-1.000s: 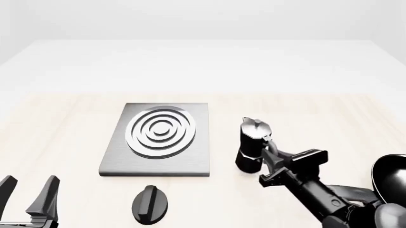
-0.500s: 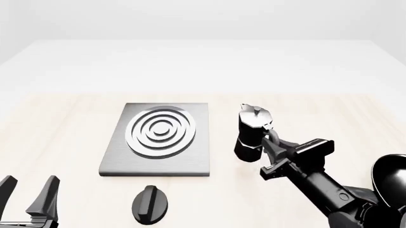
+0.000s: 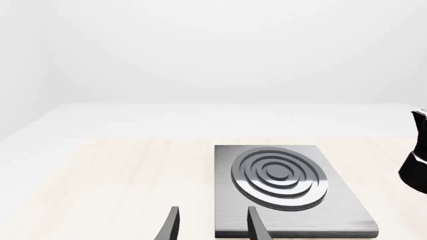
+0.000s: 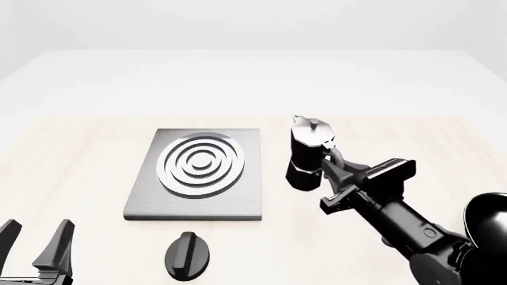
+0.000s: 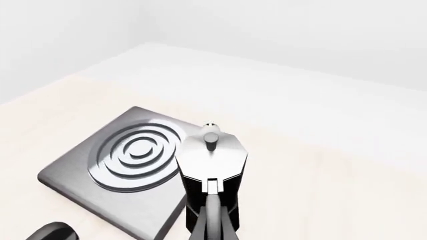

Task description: Put the moka pot on the stove.

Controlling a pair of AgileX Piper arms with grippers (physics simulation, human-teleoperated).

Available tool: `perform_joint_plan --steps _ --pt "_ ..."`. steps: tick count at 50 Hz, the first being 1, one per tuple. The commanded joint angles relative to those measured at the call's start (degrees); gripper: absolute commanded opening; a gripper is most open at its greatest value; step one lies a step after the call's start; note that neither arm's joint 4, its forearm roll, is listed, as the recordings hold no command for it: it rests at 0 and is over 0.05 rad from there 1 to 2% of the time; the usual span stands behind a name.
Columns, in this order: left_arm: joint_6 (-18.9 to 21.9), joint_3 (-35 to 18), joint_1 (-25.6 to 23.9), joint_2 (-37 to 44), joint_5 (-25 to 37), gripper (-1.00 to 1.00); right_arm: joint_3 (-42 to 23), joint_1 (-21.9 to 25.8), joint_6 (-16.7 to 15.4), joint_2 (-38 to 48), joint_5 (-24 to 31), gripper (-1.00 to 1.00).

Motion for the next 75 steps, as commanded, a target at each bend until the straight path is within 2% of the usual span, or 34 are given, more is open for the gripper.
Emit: perform_joint_plan --steps 1,30,67,75 --pt "0.00 0.00 0.00 0.00 0.00 1.00 -2.46 0.91 0.11 -0.98 1.93 -1.00" --pt "0.00 0.00 0.00 0.00 0.00 1.00 -12.10 4.90 -0.27 7.03 2.04 -1.00" --pt "0.00 0.00 0.00 0.00 0.00 1.00 -23.09 10.06 -0.98 13.10 4.87 -1.00" --pt "0.00 0.00 0.00 0.00 0.00 1.00 -24.31 10.45 -0.85 15.03 3.88 -1.00"
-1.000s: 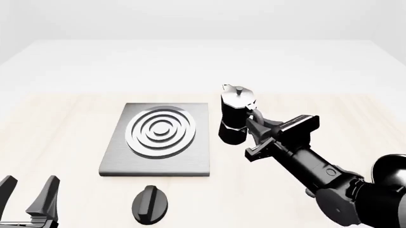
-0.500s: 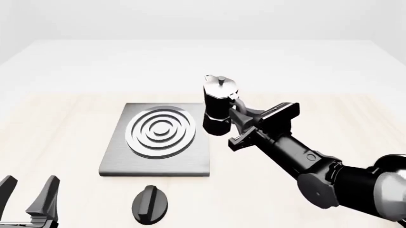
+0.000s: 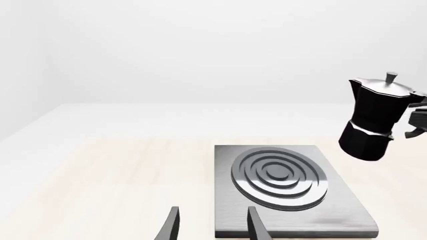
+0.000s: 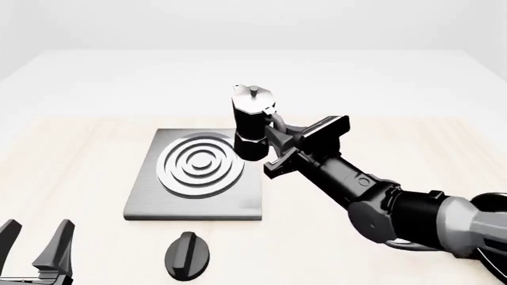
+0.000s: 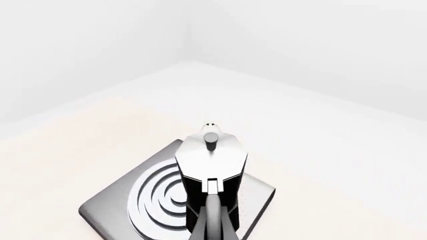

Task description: Put the moka pot on the stove.

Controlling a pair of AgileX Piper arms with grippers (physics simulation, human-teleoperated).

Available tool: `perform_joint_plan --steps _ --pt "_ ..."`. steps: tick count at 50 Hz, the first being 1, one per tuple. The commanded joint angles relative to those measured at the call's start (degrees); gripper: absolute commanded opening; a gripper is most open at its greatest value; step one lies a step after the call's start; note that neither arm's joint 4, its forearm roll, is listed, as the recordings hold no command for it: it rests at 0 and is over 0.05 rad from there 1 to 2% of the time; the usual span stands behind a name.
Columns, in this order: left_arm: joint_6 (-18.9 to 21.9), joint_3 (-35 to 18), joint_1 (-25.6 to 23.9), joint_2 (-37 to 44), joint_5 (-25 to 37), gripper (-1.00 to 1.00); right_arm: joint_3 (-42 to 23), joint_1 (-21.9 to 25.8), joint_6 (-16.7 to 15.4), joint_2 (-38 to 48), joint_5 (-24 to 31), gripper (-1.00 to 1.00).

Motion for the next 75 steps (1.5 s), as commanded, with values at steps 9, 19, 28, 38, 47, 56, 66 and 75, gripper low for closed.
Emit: perform_joint_plan --steps 9,19,28,38,47,56,66,75 --pt "0.00 0.00 0.00 0.00 0.00 1.00 -4.74 2.06 0.81 3.02 -1.26 -1.00" --pt "0.00 0.00 0.00 0.00 0.00 1.00 -6.97 3.16 1.72 4.99 -2.15 -1.00" --pt "0.00 0.00 0.00 0.00 0.00 1.00 -9.58 3.30 1.86 7.62 -2.93 -1.00" --pt "0.00 0.00 0.00 0.00 0.00 1.00 -11.58 3.40 2.25 10.14 -3.94 -1.00" --pt "0.00 0.00 0.00 0.00 0.00 1.00 -12.63 4.24 2.61 11.70 -4.70 -1.00" --pt "0.00 0.00 0.00 0.00 0.00 1.00 -14.98 4.57 2.99 14.33 -5.31 -1.00" --pt "0.00 0.00 0.00 0.00 0.00 1.00 -18.42 4.70 2.83 17.18 -4.82 -1.00" --pt "0.00 0.00 0.00 0.00 0.00 1.00 -19.96 4.89 3.07 19.09 -5.07 -1.00"
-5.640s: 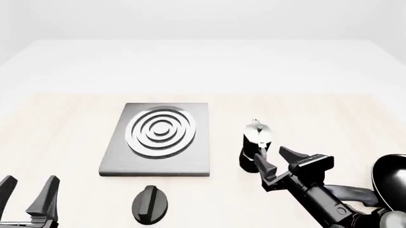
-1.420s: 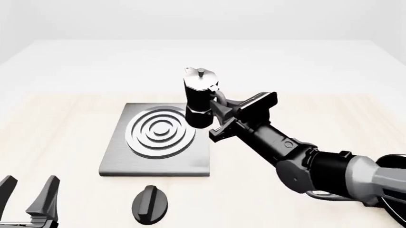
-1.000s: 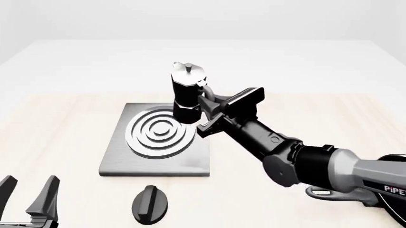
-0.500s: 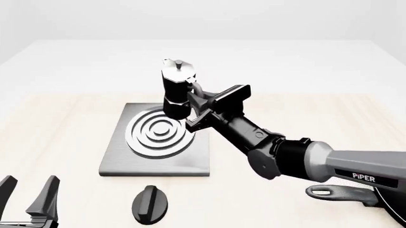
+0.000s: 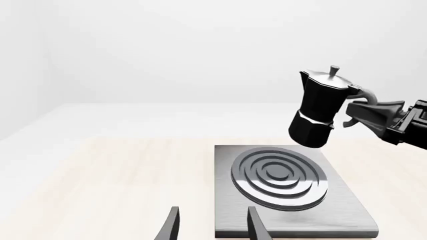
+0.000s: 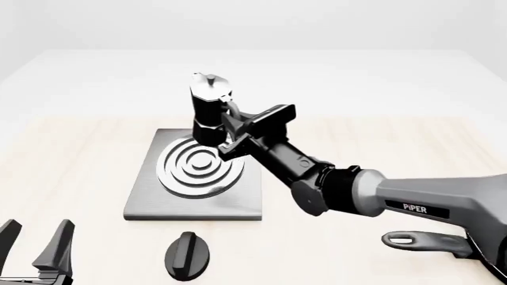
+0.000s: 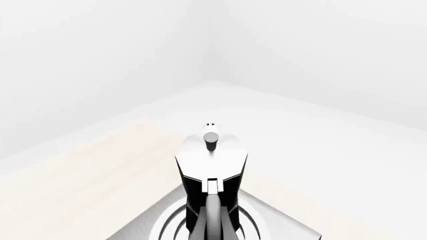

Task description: Put the moka pot on the stove.

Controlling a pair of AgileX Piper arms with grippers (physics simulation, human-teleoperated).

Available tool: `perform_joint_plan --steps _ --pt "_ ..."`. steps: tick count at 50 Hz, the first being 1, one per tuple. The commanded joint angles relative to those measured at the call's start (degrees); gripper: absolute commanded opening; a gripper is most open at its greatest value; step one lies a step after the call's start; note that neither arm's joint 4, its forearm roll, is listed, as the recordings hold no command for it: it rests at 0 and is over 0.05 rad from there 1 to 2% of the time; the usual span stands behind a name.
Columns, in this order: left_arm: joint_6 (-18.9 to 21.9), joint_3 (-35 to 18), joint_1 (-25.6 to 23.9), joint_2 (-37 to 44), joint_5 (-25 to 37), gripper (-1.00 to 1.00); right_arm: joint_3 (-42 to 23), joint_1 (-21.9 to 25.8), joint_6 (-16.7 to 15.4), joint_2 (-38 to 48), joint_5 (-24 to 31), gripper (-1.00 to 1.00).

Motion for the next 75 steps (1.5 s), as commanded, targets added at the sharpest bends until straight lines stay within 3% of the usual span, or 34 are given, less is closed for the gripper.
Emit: perform_joint_plan --steps 1,75 --pt "0.00 0.00 0.00 0.00 0.00 1.00 -3.02 0.29 0.49 2.16 -0.40 -1.00" --pt "0.00 0.00 0.00 0.00 0.00 1.00 -7.71 0.82 0.99 13.74 0.46 -1.00"
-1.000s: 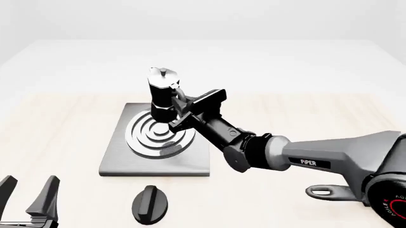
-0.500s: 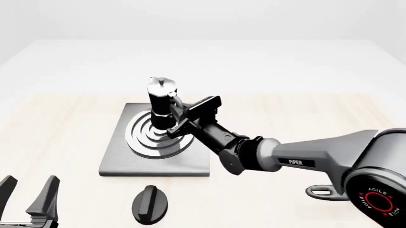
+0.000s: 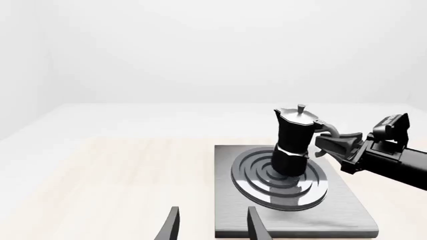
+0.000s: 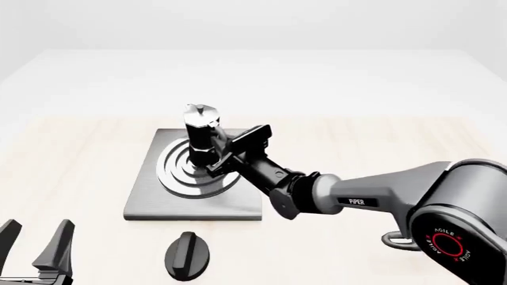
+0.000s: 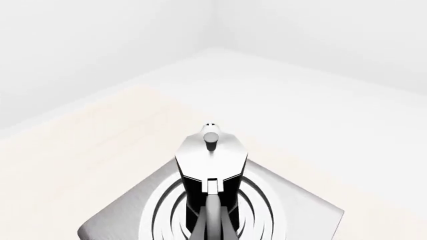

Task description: Put the moka pot on the stove.

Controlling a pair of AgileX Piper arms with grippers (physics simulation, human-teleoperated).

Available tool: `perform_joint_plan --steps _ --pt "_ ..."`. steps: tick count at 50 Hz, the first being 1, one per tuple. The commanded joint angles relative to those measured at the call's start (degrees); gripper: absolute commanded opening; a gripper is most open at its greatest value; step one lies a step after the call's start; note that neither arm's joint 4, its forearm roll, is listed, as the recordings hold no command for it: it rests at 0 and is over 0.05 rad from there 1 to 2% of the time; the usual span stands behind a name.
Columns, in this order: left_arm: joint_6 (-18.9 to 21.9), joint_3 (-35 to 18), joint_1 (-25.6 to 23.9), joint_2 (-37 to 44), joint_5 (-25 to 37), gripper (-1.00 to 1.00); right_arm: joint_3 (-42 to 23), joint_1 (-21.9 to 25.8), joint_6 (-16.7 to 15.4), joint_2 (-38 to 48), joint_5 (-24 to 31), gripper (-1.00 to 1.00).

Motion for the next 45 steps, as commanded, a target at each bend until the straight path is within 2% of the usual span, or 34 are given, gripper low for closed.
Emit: perform_joint_plan --steps 1,44,45 --pt "0.00 0.00 0.00 0.00 0.00 1.00 -1.22 0.20 0.45 0.56 0.05 -1.00" --pt "0.00 0.00 0.00 0.00 0.00 1.00 -3.26 -0.59 0.50 3.40 1.50 -1.00" --pt "0.00 0.00 0.00 0.00 0.00 1.00 -3.47 -0.71 0.43 3.55 1.64 1.00"
